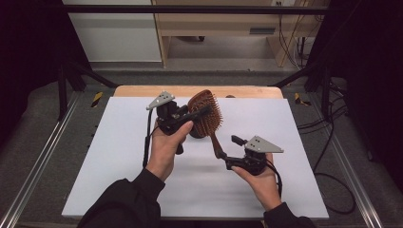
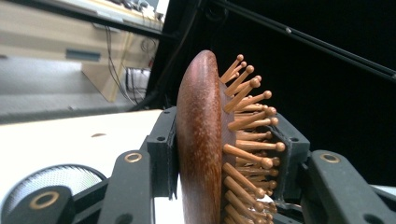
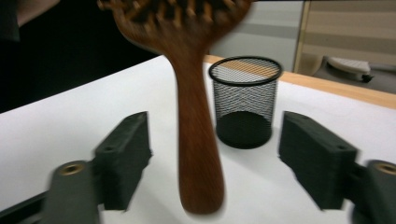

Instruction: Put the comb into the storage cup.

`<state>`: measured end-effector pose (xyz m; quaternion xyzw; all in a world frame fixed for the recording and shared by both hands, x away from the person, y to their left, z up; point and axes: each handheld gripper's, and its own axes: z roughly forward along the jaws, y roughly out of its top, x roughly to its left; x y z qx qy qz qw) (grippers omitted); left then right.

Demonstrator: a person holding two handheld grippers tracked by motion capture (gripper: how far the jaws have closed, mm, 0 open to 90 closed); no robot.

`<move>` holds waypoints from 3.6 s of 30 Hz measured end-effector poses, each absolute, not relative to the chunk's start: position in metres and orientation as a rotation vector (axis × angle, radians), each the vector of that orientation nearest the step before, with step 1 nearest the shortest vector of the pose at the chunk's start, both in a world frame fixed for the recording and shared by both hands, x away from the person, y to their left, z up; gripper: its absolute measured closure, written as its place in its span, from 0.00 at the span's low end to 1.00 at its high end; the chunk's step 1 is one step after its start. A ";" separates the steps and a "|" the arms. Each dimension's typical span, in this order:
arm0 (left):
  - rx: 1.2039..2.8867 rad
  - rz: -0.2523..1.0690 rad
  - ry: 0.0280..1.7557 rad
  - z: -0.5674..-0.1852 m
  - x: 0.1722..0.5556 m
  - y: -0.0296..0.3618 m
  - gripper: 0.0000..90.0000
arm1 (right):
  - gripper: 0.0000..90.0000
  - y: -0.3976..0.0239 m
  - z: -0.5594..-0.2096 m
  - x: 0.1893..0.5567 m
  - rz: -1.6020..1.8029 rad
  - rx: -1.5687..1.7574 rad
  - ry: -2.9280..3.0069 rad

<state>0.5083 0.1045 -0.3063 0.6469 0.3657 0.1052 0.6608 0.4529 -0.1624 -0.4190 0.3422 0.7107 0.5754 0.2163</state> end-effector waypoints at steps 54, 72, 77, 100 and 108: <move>1.461 0.513 0.849 -0.268 0.593 0.111 0.58 | 0.03 -0.267 -0.437 0.416 1.448 1.036 1.809; 1.462 0.456 0.884 -0.299 0.609 0.113 0.58 | 0.03 -0.265 -0.438 0.417 1.446 1.025 1.823; 1.466 0.463 0.883 -0.300 0.609 0.113 0.58 | 0.03 -0.264 -0.438 0.417 1.446 1.023 1.827; 1.547 0.599 0.859 -0.313 0.603 0.105 0.58 | 0.03 -0.263 -0.438 0.416 1.451 1.022 1.827; 1.549 0.577 0.864 -0.321 0.602 0.102 0.58 | 0.03 -0.263 -0.438 0.416 1.450 1.020 1.830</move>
